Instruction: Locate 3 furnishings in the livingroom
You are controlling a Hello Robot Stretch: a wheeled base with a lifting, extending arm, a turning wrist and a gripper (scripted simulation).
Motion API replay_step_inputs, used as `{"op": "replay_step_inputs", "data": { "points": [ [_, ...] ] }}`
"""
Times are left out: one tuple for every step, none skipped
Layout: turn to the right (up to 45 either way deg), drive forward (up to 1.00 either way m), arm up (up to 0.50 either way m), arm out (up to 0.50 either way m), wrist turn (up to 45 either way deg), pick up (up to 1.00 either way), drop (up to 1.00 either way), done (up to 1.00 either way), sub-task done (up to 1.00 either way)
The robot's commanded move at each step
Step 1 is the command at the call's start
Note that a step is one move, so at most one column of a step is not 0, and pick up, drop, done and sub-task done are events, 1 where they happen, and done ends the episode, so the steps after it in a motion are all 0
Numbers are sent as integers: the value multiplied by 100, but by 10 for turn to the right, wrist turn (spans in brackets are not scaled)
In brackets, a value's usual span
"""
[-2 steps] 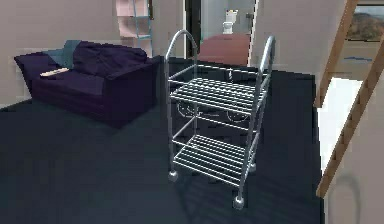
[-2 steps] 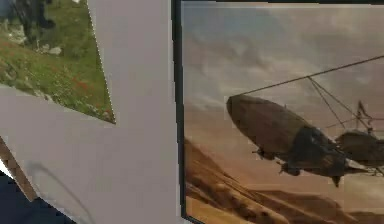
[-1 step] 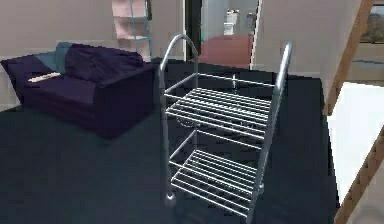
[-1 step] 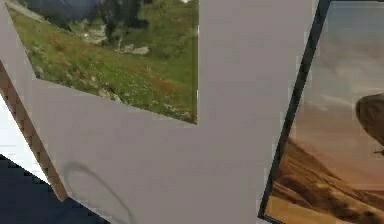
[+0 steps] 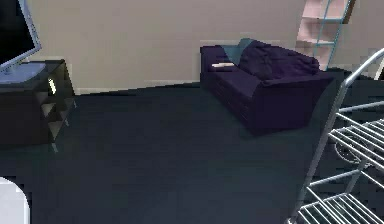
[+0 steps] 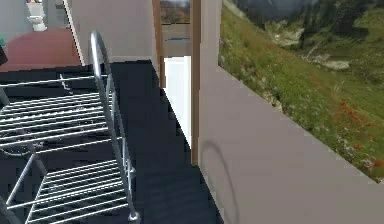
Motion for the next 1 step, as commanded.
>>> {"op": "replay_step_inputs", "data": {
  "points": [
    [-30,0,0,0,0,0,0,0,0]
  ]
}}
